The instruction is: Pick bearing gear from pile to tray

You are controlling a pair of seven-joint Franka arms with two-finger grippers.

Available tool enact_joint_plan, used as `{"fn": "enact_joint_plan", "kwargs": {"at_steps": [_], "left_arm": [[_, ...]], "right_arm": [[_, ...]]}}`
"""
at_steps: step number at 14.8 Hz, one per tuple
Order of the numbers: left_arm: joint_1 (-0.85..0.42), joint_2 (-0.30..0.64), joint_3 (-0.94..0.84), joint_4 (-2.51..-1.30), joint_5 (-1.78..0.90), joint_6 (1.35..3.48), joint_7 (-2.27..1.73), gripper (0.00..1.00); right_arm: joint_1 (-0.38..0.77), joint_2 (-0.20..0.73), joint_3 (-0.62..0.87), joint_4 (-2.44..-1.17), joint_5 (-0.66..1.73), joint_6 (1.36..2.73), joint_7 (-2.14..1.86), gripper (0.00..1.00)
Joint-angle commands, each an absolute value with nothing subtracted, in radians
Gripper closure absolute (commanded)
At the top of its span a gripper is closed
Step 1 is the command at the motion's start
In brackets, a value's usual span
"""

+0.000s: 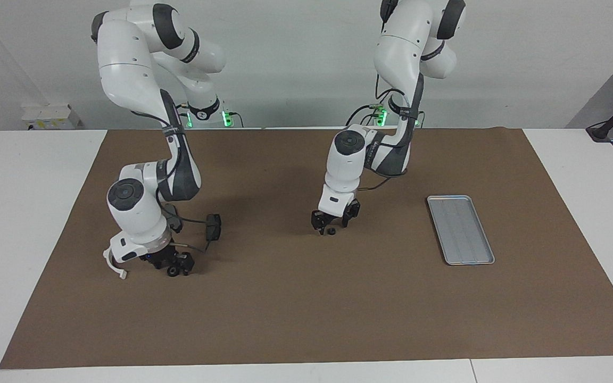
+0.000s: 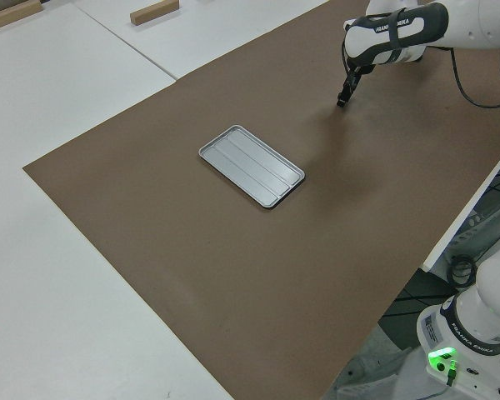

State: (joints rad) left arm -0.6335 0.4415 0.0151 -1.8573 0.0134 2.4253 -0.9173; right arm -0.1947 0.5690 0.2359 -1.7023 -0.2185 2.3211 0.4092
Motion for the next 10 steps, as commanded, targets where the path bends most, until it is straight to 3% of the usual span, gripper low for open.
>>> {"fn": "enact_joint_plan", "kwargs": {"at_steps": [1,2,7,10], "left_arm": [[-0.647,0.434,0.026,-1.876,0.032,2.451,-0.939,0.89],[-0.646,0.434,0.026,-1.875,0.032,2.450,-0.939,1.00],[-0.638,0.434,0.028,-1.867,0.032,2.448,-0.936,1.00],[-0.599,0.433,0.049,-1.812,0.096,2.346,-0.856,1.00]], "right_arm": [[-0.212,0.575,0.250,-1.712,-0.242,2.344,0.419,0.18],[-0.212,0.575,0.250,-1.712,-0.242,2.344,0.420,0.28],[-0.210,0.575,0.250,-1.709,-0.242,2.339,0.419,0.69],[-0.212,0.574,0.252,-1.707,-0.242,2.333,0.416,1.00]]}}
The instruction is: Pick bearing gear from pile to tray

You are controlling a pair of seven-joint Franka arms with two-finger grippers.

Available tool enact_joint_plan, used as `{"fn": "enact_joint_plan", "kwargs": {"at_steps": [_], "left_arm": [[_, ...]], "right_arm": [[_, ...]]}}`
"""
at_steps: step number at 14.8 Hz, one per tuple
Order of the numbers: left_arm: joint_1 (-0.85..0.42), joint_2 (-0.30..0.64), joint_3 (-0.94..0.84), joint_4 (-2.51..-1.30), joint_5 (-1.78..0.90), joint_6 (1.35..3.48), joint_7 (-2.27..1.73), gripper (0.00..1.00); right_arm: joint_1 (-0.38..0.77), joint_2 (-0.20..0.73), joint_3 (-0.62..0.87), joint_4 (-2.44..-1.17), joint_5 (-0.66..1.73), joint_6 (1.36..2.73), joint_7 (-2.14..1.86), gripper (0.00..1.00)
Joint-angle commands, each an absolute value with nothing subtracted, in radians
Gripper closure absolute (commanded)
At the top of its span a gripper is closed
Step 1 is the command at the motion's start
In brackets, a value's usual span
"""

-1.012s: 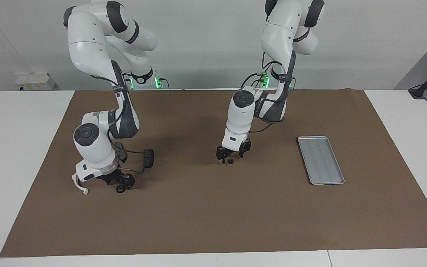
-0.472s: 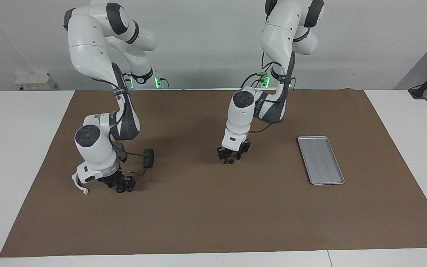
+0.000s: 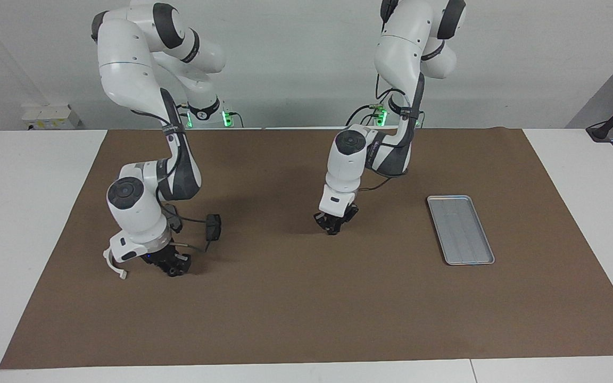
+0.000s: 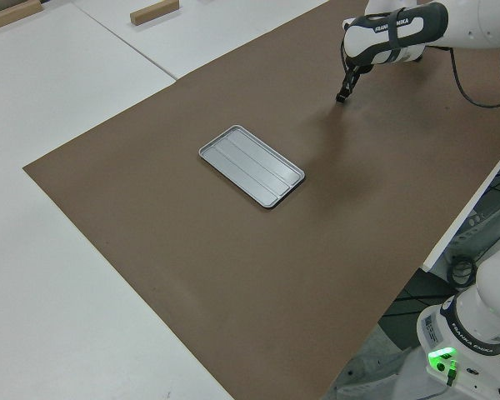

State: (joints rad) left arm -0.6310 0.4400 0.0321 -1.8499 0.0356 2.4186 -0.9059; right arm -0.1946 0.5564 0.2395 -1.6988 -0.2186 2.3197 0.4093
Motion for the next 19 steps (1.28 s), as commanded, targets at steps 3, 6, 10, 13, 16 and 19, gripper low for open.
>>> {"fn": "enact_joint_plan", "kwargs": {"at_steps": [3,6,10,13,16,19], "left_arm": [[-0.429,0.347,0.045,-1.796,0.100,2.205,-0.596,1.00],[-0.244,0.269,0.044,-1.813,0.033,2.094,-0.267,1.00],[-0.039,0.190,0.044,-1.932,0.003,2.046,0.098,1.00],[-0.005,0.150,0.046,-2.049,-0.021,2.115,0.149,1.00],[-0.003,0.126,0.046,-2.124,-0.041,2.172,0.147,1.00],[-0.011,0.112,0.046,-2.180,-0.061,2.238,0.140,1.00]], "right_arm": [[-0.210,0.574,0.252,-1.706,-0.244,2.326,0.410,1.00],[-0.199,0.563,0.252,-1.681,-0.244,2.263,0.407,1.00],[-0.163,0.506,0.261,-1.569,-0.244,1.987,0.400,1.00],[-0.098,0.437,0.262,-1.513,-0.222,1.832,0.383,1.00],[-0.014,0.431,0.262,-1.390,-0.152,1.683,0.420,1.00],[0.096,0.423,0.262,-1.356,-0.143,1.644,0.616,1.00]]}}
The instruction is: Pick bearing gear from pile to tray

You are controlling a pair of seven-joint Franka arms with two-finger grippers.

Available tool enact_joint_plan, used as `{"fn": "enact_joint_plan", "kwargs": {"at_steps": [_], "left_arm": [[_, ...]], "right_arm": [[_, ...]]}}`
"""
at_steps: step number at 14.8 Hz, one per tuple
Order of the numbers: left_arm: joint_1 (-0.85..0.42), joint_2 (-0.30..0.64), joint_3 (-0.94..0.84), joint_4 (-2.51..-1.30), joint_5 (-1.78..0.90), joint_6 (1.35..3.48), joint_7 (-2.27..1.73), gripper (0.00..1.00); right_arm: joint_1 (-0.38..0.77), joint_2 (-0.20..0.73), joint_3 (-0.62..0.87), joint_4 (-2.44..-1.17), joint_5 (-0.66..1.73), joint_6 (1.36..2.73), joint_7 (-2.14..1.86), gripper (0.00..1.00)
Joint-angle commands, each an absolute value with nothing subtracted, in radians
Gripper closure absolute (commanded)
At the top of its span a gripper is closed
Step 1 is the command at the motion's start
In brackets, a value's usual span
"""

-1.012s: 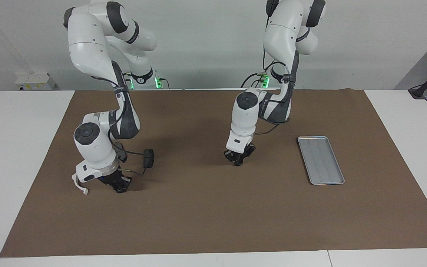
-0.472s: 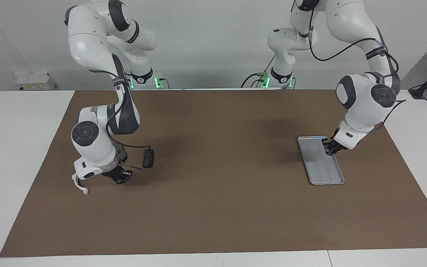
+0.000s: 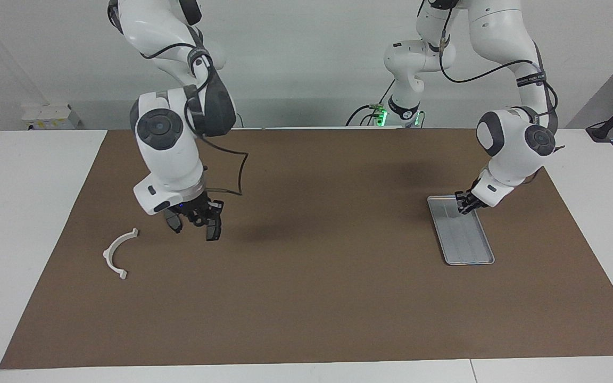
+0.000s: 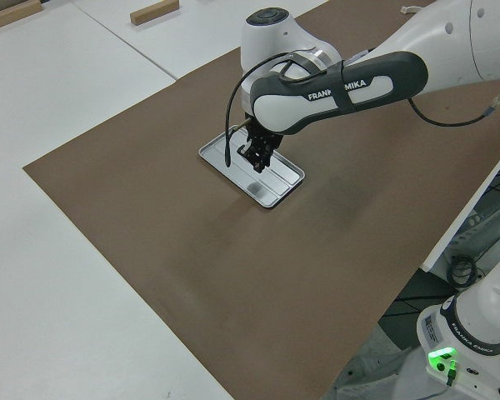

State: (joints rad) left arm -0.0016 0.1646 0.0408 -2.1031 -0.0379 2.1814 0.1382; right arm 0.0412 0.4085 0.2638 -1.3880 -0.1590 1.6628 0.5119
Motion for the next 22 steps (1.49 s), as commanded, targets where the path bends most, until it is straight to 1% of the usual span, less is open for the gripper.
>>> {"fn": "enact_joint_plan", "kwargs": {"at_steps": [1,4,7,11,12,16,17,18,19,20,22], "left_arm": [[-0.012,0.109,0.046,-2.192,-0.061,2.250,0.140,1.00],[-0.018,0.095,0.046,-2.246,-0.063,2.319,0.137,1.00],[-0.023,0.094,0.044,-2.256,-0.066,2.342,0.120,1.00],[-0.044,0.101,0.043,-2.287,-0.066,2.394,0.098,1.00],[-0.044,0.101,0.043,-2.295,-0.066,2.405,0.097,1.00],[-0.046,0.107,0.043,-2.295,-0.066,2.408,0.094,1.00],[-0.052,0.109,0.044,-2.286,-0.066,2.398,0.092,0.91],[-0.061,0.110,0.044,-2.281,-0.066,2.396,0.095,0.30],[-0.061,0.115,0.044,-2.257,-0.066,2.384,0.098,0.24],[-0.061,0.120,0.044,-2.225,-0.066,2.355,0.097,0.23],[-0.061,0.149,0.044,-2.117,-0.066,2.257,0.097,0.23]], "right_arm": [[0.129,0.422,0.264,-1.358,-0.143,1.660,0.685,1.00],[0.204,0.420,0.270,-1.365,-0.078,1.706,0.886,1.00],[0.290,0.455,0.270,-1.376,-0.072,1.796,1.075,1.00],[0.342,0.477,0.270,-1.453,-0.072,1.937,1.190,1.00],[0.362,0.498,0.270,-1.453,-0.077,1.957,1.225,1.00],[0.429,0.623,0.264,-1.448,-0.123,2.109,1.328,1.00],[0.431,0.643,0.264,-1.448,-0.144,2.135,1.347,1.00],[0.431,0.653,0.264,-1.451,-0.156,2.154,1.353,1.00],[0.431,0.663,0.264,-1.450,-0.158,2.161,1.354,1.00],[0.430,0.664,0.265,-1.459,-0.158,2.184,1.355,1.00],[0.430,0.663,0.264,-1.468,-0.160,2.194,1.354,1.00]]}}
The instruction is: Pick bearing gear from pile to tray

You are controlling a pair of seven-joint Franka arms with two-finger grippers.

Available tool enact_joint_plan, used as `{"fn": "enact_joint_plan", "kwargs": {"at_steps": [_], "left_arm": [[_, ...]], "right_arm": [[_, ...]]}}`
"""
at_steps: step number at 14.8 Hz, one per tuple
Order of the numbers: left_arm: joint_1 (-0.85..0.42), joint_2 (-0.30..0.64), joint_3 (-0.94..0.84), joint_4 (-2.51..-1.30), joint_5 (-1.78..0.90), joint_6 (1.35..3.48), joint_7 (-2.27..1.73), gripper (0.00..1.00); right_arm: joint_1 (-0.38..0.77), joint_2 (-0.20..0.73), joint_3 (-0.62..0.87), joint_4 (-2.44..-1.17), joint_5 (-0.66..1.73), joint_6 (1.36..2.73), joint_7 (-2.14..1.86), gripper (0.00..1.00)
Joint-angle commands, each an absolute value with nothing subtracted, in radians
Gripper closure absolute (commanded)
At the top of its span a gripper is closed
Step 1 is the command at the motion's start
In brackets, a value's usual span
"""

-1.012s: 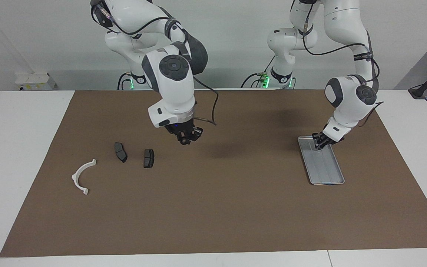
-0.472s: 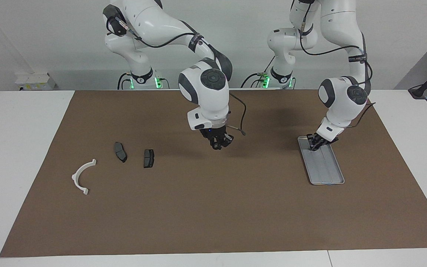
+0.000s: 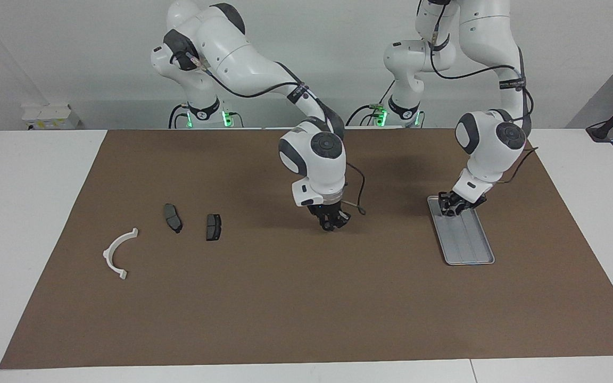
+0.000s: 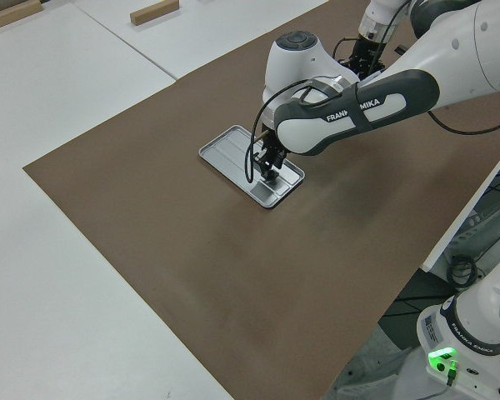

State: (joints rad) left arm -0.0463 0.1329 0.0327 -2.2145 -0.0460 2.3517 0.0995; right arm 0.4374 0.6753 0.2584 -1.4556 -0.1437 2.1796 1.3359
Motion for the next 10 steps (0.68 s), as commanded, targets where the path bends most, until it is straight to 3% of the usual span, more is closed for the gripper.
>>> {"fn": "enact_joint_plan", "kwargs": {"at_steps": [1,3,7,8,9,10], "left_arm": [[-0.061,0.167,0.044,-2.070,-0.066,2.228,0.089,0.23],[-0.113,0.192,0.044,-2.004,-0.101,2.236,-0.049,0.23],[-0.170,0.210,0.044,-1.982,-0.101,2.264,-0.144,0.23],[-0.192,0.213,0.046,-1.982,-0.101,2.278,-0.170,0.23],[-0.210,0.222,0.046,-1.988,-0.100,2.301,-0.192,0.23],[-0.221,0.232,0.048,-1.988,-0.100,2.306,-0.201,0.23]], "right_arm": [[0.430,0.663,0.264,-1.470,-0.160,2.195,1.355,1.00],[0.431,0.663,0.264,-1.497,-0.161,2.219,1.356,1.00],[0.426,0.652,0.262,-1.571,-0.166,2.312,1.358,1.00],[0.423,0.652,0.262,-1.569,-0.164,2.304,1.358,0.85],[0.422,0.652,0.259,-1.560,-0.166,2.284,1.356,0.22],[0.417,0.646,0.258,-1.545,-0.170,2.240,1.356,0.00]]}}
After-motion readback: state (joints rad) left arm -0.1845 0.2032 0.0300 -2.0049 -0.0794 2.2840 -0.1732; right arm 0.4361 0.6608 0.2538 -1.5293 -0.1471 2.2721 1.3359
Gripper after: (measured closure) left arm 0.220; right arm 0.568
